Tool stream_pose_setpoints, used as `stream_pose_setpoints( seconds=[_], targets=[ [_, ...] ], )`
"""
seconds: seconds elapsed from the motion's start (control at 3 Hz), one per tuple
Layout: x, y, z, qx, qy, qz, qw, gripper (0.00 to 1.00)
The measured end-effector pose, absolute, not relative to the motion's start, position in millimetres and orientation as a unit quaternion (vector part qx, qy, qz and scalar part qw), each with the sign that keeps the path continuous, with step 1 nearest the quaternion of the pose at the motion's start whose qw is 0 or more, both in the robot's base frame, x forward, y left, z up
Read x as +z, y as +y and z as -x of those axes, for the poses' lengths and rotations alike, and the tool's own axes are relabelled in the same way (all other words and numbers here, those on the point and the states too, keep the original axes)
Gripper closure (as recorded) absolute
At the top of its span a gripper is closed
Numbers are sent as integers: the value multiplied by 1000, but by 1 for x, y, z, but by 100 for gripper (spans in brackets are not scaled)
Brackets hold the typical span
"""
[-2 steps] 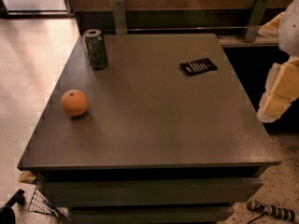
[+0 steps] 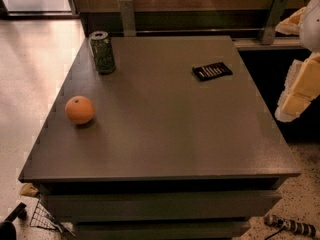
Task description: Move rxbar chocolate near orange
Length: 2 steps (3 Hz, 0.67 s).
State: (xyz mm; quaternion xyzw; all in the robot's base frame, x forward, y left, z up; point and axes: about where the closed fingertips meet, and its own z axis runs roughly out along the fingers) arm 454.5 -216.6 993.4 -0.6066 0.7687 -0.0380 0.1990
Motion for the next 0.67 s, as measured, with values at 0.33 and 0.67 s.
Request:
stream_pose_setpoints(
  seconds=[0.33,0.67],
  targets=[
    [995,-225,-506,5,743,621,249,0],
    [990,-231,-553,46,722,623,296,0]
  ],
)
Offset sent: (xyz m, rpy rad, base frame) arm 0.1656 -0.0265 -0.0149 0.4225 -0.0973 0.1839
